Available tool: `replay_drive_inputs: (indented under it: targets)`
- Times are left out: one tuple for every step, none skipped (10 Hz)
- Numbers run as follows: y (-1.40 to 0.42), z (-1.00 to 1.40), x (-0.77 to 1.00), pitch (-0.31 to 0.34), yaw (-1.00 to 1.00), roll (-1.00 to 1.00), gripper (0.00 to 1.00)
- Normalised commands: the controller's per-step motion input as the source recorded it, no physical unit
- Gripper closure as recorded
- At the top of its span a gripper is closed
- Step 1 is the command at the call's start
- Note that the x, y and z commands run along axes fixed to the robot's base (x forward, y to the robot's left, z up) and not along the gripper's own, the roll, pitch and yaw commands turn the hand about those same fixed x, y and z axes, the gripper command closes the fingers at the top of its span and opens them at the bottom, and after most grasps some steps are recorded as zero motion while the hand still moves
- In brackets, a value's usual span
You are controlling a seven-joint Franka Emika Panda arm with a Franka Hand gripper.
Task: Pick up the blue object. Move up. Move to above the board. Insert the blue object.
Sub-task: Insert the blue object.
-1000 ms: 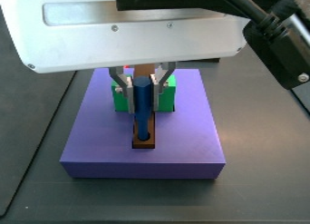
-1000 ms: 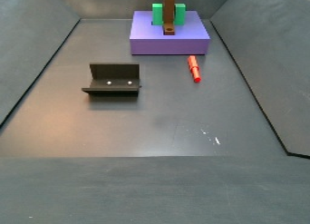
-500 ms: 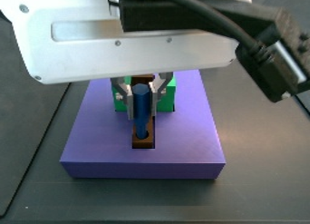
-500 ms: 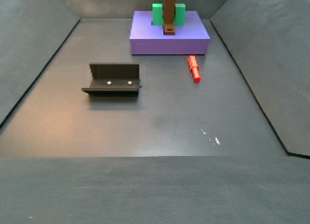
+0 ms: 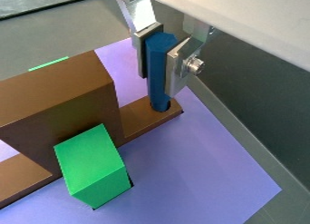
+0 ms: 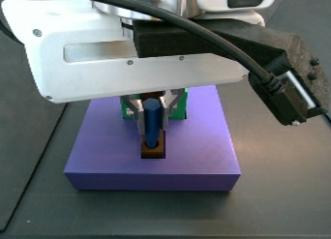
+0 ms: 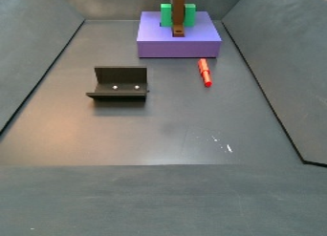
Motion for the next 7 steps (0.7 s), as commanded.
replay_drive_inputs:
  targets:
    - [-0.06,-0.17,0.02,0.000,0.05,0.11,1.00]
    - [-0.07,-0.12,0.03,0.000,0.06,0.08,1.00]
    - [-0.19,-0.06,0.13,0.000,0.14,0.07,1.00]
    - [-0.20,-0.10,0.17,0.000,0.14,0.06,1.00]
    - [-0.11,-0.22,0.07,0.000,0.07,0.07,1.00]
    - [0.00,-0.36,0.04,0.000,0.03,0.07,1.00]
    - [0.00,-0.45,0.01,0.000,0.00,0.09,1.00]
